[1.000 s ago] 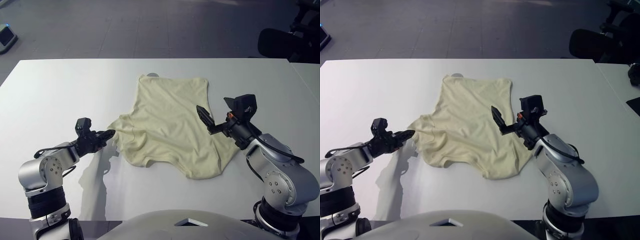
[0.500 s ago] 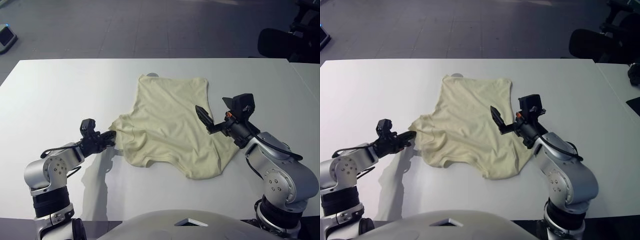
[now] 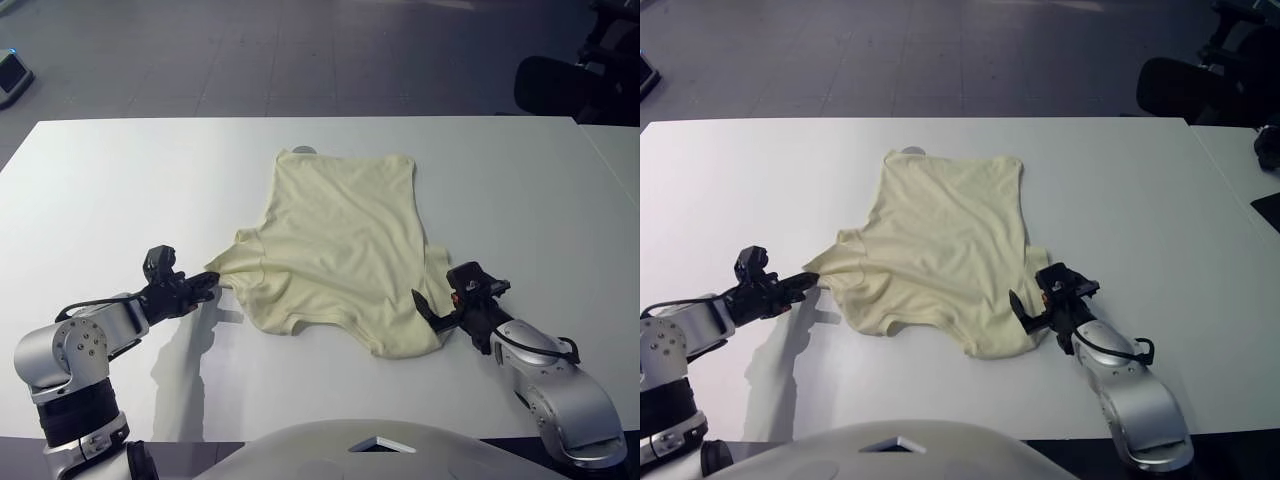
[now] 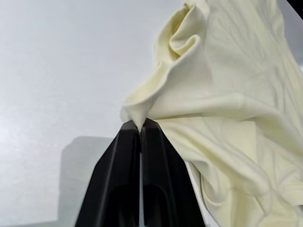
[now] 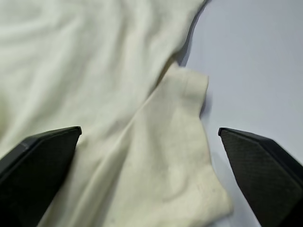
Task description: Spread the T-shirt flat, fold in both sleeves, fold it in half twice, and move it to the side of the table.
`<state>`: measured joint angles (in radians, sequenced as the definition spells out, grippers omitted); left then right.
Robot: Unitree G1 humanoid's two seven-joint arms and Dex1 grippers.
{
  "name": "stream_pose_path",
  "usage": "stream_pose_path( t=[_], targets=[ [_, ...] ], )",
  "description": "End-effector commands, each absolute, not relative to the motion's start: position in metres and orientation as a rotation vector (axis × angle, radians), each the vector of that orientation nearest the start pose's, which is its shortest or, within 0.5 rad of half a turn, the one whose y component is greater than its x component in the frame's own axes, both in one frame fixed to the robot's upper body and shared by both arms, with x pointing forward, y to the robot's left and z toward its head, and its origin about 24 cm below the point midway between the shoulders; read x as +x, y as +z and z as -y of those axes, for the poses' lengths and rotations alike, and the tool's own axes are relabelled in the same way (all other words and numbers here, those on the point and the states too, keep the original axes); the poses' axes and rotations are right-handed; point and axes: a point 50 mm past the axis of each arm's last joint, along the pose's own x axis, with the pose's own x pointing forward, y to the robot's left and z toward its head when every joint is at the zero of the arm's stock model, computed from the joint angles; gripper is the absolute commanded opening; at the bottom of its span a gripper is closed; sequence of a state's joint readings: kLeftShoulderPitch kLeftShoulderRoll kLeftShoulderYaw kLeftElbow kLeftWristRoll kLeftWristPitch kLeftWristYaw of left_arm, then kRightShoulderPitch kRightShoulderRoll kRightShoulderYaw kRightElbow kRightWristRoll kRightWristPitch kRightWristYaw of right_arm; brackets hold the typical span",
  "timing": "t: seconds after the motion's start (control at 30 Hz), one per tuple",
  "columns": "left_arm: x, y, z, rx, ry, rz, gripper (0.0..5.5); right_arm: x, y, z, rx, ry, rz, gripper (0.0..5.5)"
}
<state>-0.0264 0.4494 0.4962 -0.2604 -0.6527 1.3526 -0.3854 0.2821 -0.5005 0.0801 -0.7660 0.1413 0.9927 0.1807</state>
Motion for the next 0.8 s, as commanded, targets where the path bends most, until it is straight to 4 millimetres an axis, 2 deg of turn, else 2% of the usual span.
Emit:
stream_pose_path(
  t=[0.03, 0.17, 0.4, 0.6, 0.8],
  targets=[
    [0.215, 0.076, -0.275, -0.422, -0.194, -0.752, 0.04, 0.167, 0.066, 0.189, -0.383, 0.276, -0.603, 5.40],
    [0.223, 0.090, -0.282, -0.417, -0.200, -0.720, 0.04, 0.167, 0.067, 0.191, -0.386, 0.261, -0.598, 5.40],
    [0.230, 0.108, -0.274, -0.396, -0.273, -0.708, 0.04, 0.171, 0.081, 0.190, -0.361, 0.225, -0.540, 5.40],
    [0.231, 0.118, -0.264, -0.336, -0.346, -0.729, 0.04, 0.177, 0.100, 0.190, -0.320, 0.172, -0.463, 5.40],
    [0.241, 0.145, -0.242, -0.313, -0.504, -0.678, 0.04, 0.176, 0.101, 0.192, -0.295, 0.127, -0.461, 5.40]
  ],
)
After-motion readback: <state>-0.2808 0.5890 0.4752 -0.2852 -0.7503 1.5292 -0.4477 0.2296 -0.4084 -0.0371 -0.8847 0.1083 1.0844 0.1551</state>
